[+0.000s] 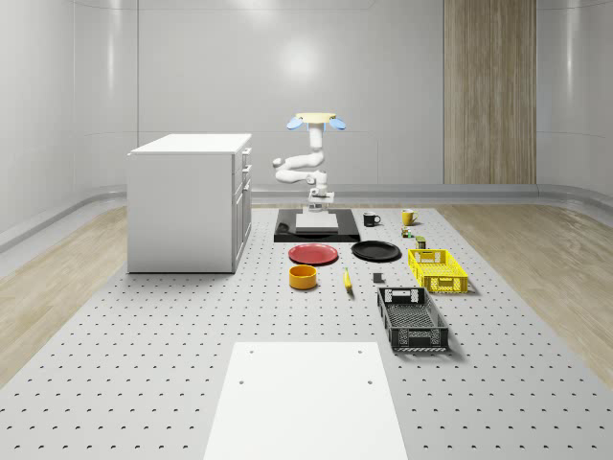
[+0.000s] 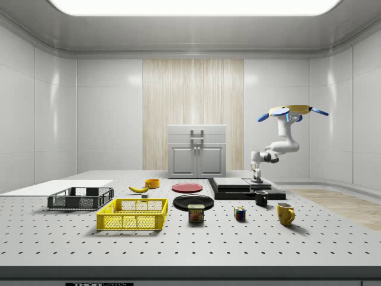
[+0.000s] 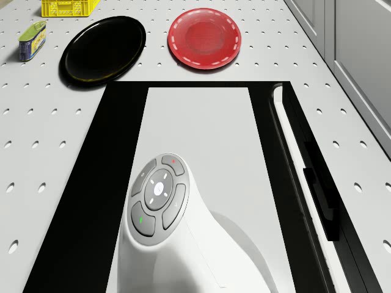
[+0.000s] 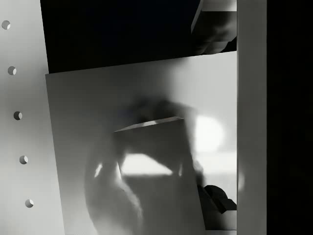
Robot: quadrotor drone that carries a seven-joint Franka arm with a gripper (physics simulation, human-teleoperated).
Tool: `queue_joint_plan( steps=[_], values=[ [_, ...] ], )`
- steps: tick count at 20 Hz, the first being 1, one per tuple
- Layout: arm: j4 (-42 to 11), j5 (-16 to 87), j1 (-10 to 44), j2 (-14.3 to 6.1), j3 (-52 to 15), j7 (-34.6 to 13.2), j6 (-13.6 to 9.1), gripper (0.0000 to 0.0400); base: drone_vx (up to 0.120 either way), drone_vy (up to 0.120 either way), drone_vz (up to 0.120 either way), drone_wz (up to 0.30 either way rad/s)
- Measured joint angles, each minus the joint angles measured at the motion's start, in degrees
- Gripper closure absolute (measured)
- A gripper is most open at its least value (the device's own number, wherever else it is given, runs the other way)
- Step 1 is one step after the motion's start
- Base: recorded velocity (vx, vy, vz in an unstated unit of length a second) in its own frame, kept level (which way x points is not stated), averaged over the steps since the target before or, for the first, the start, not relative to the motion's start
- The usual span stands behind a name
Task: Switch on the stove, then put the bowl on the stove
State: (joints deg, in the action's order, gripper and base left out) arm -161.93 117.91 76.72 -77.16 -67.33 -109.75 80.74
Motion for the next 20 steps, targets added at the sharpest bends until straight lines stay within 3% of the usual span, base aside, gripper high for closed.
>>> queue_joint_plan(
  steps=[1,5,10,16,20],
  values=[
    [0.48,0.18,1.75,0.92,-0.03,-0.92,-0.62,0.0,0.0,0.0,0.0,0.0],
    [0.1,-0.32,-3.05,-0.49,1.14,5.54,2.9,0.0,0.0,0.0,0.0,0.0],
    [-0.01,-0.83,-5.94,-1.45,1.76,9.49,5.01,0.0,0.12,0.0,0.0,0.0],
    [0.0,-1.19,-7.03,-1.97,1.96,11.14,6.02,0.0,0.12,0.0,0.0,0.0],
    [0.01,-1.33,-7.23,-2.17,1.98,11.51,6.33,0.0,0.12,0.0,0.1,0.0]
  ],
)
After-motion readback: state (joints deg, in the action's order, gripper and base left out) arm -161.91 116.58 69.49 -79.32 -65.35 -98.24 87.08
